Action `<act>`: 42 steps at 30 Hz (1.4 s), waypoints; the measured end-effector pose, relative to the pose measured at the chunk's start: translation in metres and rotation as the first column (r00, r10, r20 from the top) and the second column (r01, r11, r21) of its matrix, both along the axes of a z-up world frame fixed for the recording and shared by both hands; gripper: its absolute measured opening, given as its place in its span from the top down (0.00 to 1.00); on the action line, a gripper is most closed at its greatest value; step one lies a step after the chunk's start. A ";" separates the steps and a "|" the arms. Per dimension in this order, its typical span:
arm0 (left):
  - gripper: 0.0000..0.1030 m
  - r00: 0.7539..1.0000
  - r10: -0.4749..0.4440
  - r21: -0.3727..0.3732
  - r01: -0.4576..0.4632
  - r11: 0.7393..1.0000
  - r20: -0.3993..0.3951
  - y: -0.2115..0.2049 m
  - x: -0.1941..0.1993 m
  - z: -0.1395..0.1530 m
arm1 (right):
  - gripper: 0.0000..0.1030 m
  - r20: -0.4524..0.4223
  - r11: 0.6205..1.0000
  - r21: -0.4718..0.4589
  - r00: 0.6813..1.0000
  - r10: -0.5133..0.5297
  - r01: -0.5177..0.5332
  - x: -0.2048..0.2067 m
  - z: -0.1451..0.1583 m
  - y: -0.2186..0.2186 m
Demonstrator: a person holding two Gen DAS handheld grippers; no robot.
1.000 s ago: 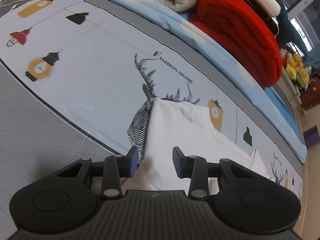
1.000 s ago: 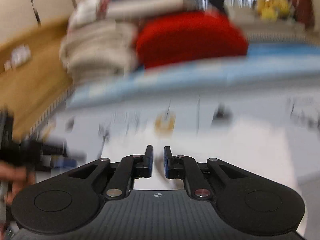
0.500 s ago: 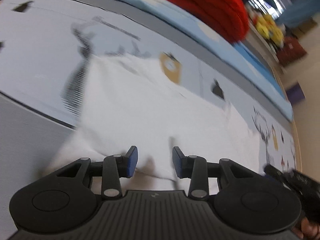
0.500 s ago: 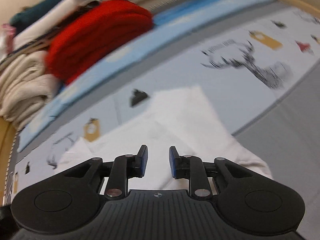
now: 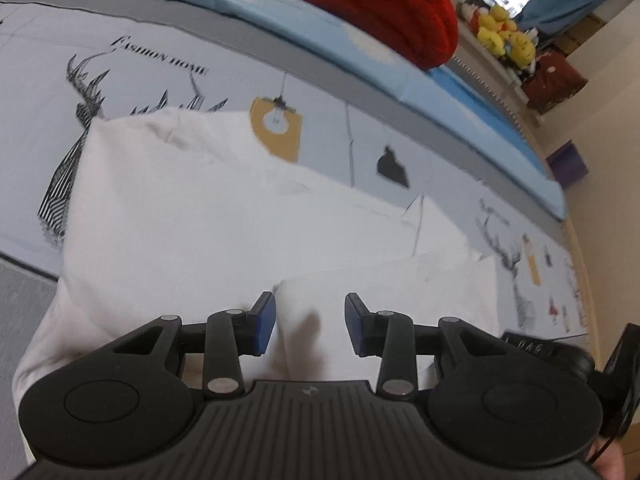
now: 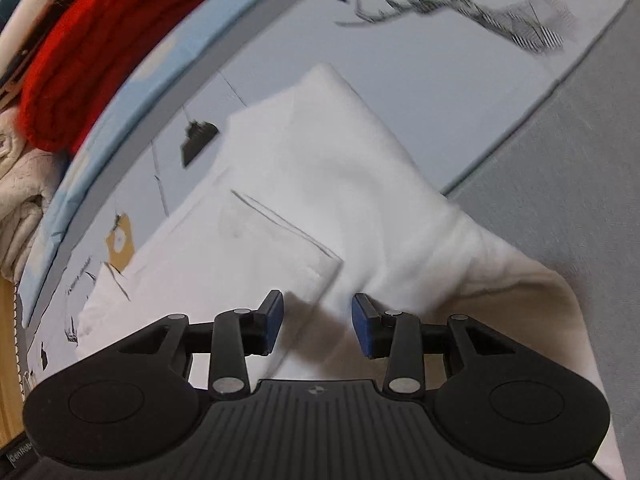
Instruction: Fold small clothes
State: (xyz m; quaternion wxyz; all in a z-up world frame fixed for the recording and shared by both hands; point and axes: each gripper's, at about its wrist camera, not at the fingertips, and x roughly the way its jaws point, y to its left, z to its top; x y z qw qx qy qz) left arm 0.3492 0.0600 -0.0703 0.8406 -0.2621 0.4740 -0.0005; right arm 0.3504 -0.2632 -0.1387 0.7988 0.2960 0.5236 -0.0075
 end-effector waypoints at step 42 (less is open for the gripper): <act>0.86 0.999 -0.030 -0.130 0.034 0.991 0.038 0.046 0.007 0.017 | 0.97 0.535 0.690 -0.414 0.455 0.712 -0.594 -0.077 0.075 0.161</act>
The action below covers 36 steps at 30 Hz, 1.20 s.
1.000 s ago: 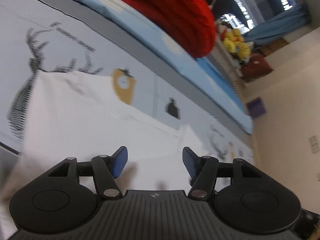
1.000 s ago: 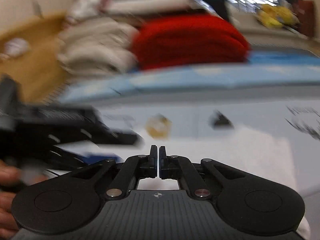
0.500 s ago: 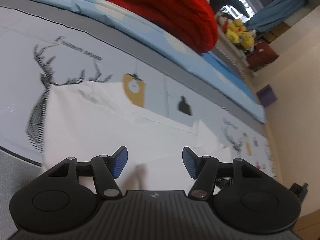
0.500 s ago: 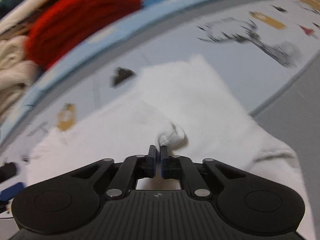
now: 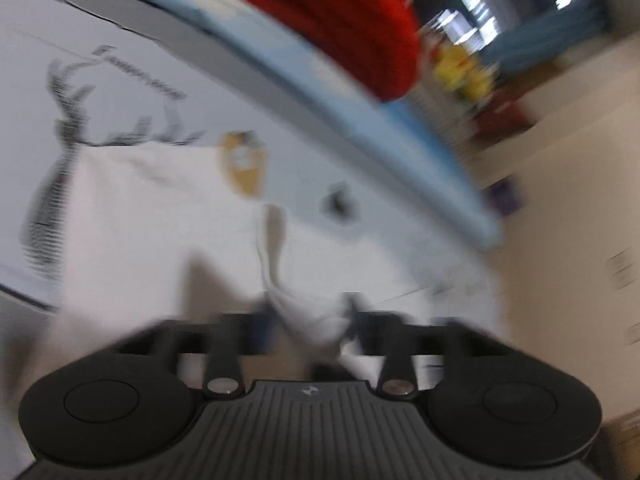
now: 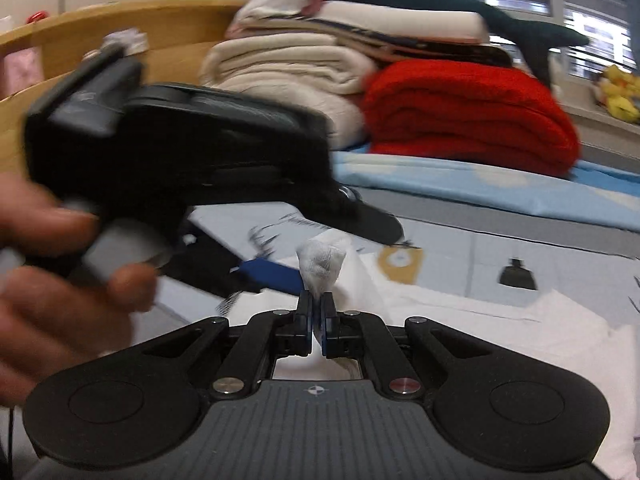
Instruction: Fold small clothes
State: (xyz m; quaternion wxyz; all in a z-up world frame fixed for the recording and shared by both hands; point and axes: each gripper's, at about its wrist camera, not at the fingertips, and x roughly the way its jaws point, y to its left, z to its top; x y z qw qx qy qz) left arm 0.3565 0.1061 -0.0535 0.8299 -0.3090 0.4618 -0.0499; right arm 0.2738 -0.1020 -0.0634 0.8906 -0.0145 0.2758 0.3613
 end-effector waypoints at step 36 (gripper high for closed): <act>0.87 0.762 0.234 -0.033 -0.269 0.962 0.604 0.002 -0.041 0.095 | 0.96 -0.794 0.283 0.225 0.343 -0.502 0.932 0.025 -0.042 -0.240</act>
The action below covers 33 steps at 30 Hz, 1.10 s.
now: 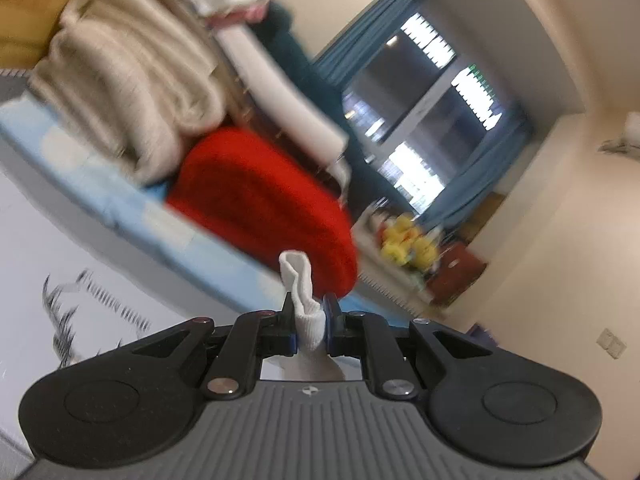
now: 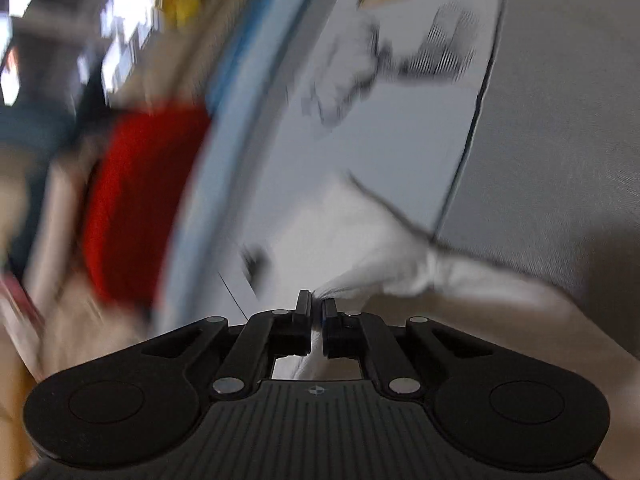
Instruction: Fold small clothes
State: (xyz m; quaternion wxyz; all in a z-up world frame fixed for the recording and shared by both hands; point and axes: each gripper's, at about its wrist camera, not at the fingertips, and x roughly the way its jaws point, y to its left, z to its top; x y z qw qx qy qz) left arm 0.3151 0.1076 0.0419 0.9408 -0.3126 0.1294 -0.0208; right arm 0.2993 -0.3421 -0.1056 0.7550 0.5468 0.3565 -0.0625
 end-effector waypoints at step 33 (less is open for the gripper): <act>0.58 0.727 0.158 0.100 -0.122 0.987 -0.668 0.049 0.036 -0.100 | 0.76 -0.359 0.972 -0.198 0.932 0.048 -0.126 0.009 -0.020 0.043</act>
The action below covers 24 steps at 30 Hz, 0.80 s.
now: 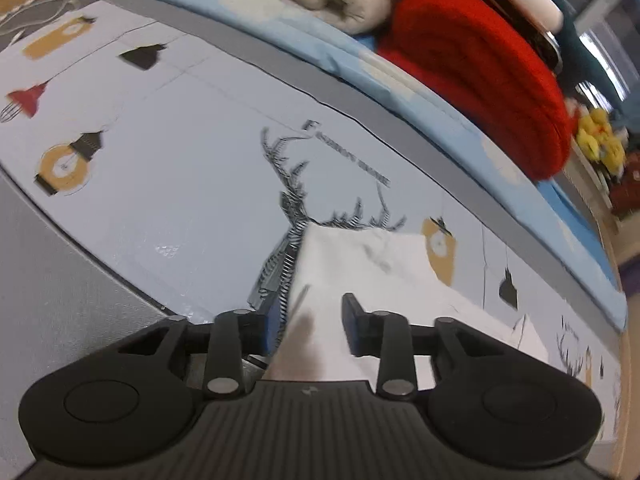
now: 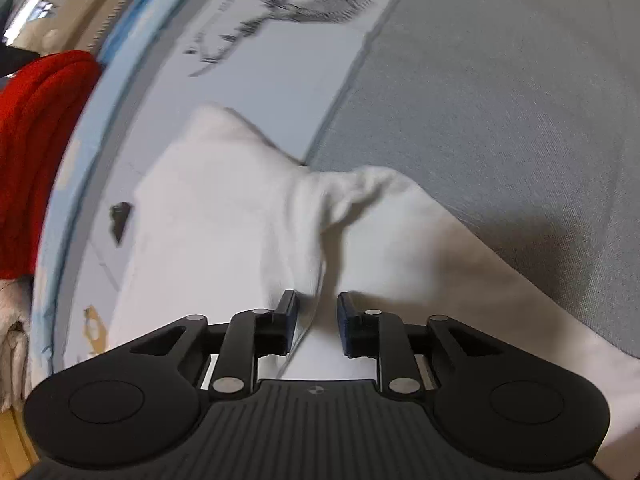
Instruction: Fold small clothes
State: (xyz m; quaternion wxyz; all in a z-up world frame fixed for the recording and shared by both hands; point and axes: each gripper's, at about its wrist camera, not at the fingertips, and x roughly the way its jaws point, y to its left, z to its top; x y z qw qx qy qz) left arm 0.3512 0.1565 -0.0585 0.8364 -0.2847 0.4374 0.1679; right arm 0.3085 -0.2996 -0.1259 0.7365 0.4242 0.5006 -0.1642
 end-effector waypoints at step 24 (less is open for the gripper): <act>0.99 0.983 0.037 -0.014 -0.040 0.999 -0.182 0.005 -0.021 -0.031 | 0.69 0.013 0.990 0.000 0.990 0.141 -0.141 0.027 -0.011 0.003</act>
